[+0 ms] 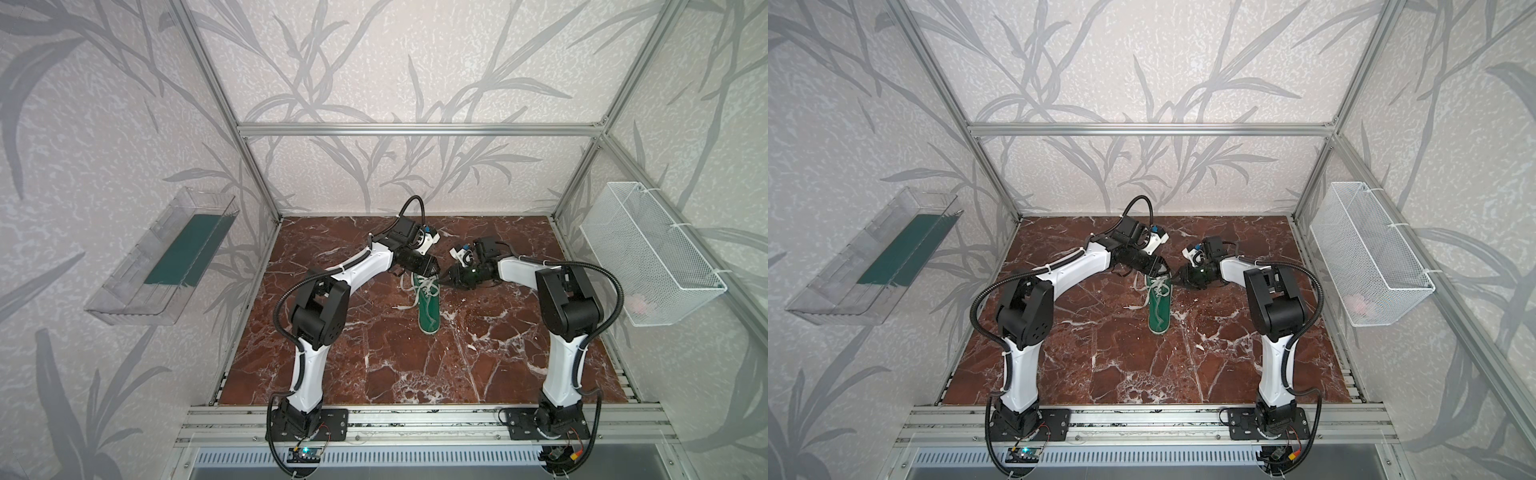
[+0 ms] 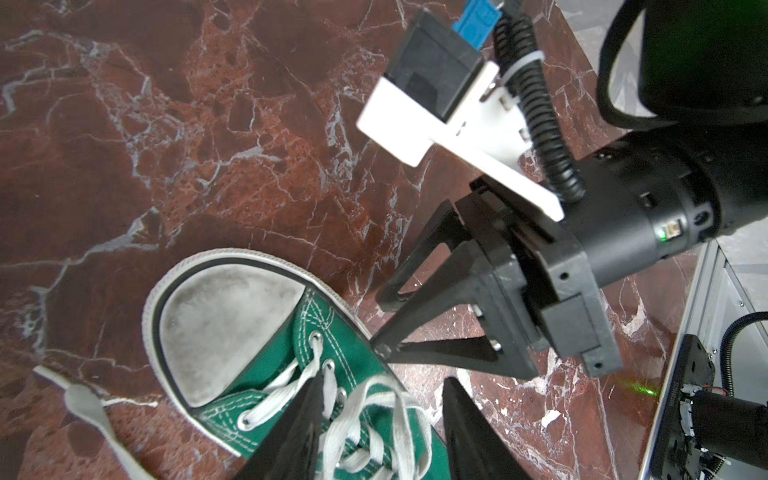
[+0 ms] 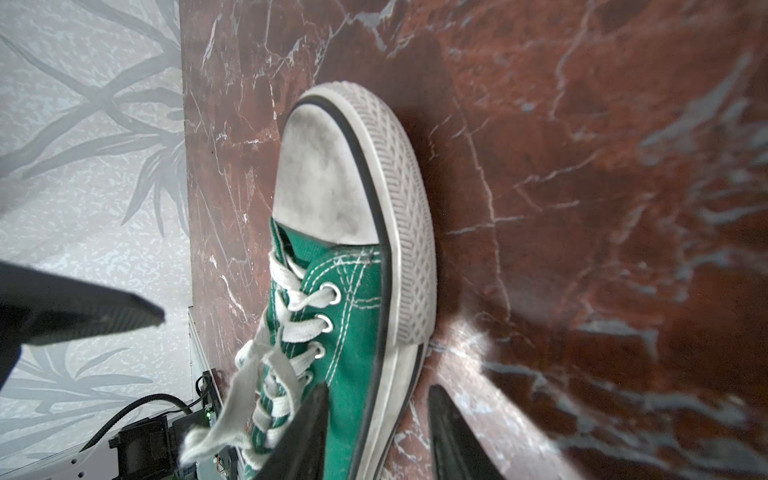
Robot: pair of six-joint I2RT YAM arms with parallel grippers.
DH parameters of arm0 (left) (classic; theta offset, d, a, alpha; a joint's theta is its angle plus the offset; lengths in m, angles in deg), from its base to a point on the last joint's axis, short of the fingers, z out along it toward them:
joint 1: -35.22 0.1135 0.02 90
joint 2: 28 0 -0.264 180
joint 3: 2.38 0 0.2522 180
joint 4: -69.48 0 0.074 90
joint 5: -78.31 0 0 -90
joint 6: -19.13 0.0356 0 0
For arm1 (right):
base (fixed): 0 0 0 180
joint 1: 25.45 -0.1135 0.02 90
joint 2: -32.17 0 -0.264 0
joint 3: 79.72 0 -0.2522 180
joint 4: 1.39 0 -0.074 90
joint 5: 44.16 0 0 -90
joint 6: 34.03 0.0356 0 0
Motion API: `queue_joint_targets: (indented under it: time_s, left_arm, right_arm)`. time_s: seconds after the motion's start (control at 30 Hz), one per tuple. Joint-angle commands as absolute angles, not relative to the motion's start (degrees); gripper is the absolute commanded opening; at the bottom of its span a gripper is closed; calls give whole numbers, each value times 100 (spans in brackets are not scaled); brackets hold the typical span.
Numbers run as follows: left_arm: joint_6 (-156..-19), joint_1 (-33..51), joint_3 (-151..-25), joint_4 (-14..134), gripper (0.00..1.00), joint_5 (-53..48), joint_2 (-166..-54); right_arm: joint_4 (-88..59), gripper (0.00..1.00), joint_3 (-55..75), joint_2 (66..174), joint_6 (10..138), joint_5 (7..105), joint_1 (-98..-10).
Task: Tie the shoes
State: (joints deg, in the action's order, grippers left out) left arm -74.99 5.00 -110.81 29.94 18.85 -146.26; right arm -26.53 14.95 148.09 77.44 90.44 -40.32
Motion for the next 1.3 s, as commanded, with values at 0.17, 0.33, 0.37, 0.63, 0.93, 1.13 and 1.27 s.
queue_joint_targets:
  time_s: [0.17,0.33,0.37,0.63,0.93,1.13,1.27]
  left_arm:
    - [-7000,830,-10338,3305,49,1882,-13832]
    - [-5626,1022,-10071,2731,46,1785,-13487]
    - [-5301,1019,-10037,2603,46,1722,-13439]
    - [-3003,1126,-10126,1528,42,1579,-13686]
    - [-2127,1130,-10122,1713,37,1860,-14200]
    - [-1596,1126,-9860,2202,42,1896,-14246]
    - [-1534,1124,-10010,2215,43,1854,-14406]
  right_arm:
    - [-2790,41,1820,14001,7794,9106,-3883]
    - [-2818,41,2049,13732,7794,9168,-3828]
    - [-2811,41,2088,13705,7805,9185,-3828]
    - [-2205,40,2577,13570,8265,9396,-3828]
    - [-2113,40,2756,13464,8324,9467,-3819]
    - [-2170,40,2755,13421,8295,9475,-3793]
    - [-2210,40,2763,13412,8264,9477,-3780]
